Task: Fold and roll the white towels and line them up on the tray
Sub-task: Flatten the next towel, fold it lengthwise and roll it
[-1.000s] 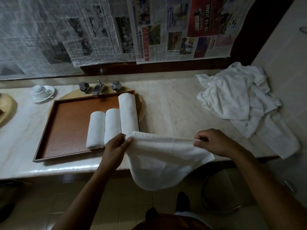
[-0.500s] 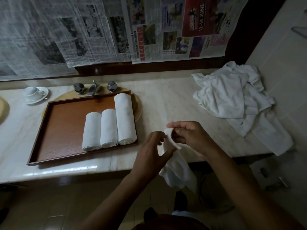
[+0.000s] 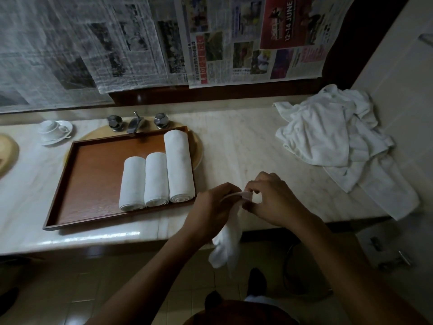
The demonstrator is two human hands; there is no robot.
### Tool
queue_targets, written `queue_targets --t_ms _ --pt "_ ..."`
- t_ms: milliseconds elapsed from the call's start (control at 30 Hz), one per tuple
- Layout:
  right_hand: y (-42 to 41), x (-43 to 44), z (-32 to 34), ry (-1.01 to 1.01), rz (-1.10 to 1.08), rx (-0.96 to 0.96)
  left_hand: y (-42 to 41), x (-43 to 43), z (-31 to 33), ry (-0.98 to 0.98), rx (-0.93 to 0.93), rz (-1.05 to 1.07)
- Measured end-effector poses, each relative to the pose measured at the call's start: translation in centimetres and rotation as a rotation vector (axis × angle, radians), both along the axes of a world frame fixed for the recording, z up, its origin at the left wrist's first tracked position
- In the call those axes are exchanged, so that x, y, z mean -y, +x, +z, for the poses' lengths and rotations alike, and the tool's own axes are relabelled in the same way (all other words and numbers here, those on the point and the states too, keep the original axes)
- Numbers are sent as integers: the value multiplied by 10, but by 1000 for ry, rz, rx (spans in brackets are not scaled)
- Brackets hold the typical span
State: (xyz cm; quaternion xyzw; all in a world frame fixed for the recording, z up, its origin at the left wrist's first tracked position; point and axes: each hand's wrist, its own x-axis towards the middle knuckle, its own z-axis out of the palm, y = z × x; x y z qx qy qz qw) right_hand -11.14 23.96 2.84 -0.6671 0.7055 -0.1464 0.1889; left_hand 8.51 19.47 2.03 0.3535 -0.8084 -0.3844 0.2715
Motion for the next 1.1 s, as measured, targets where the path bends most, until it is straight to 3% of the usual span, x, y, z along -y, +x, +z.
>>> queue_targets --t_ms 67,233,733,833,1100 --pt "-2 0 -14 19 35 29 8 4 5 31 -17 -29" --pt "-10 -14 -47 175 24 406 39 11 -2 169 -35 23" --pt "-101 -49 -113 511 -97 70 93 9 -106 231 354 153" --pt "-125 -46 -107 463 -137 81 89 14 -108 210 380 150" --pt "-174 3 -84 87 -312 107 50 74 -91 -6 454 173"
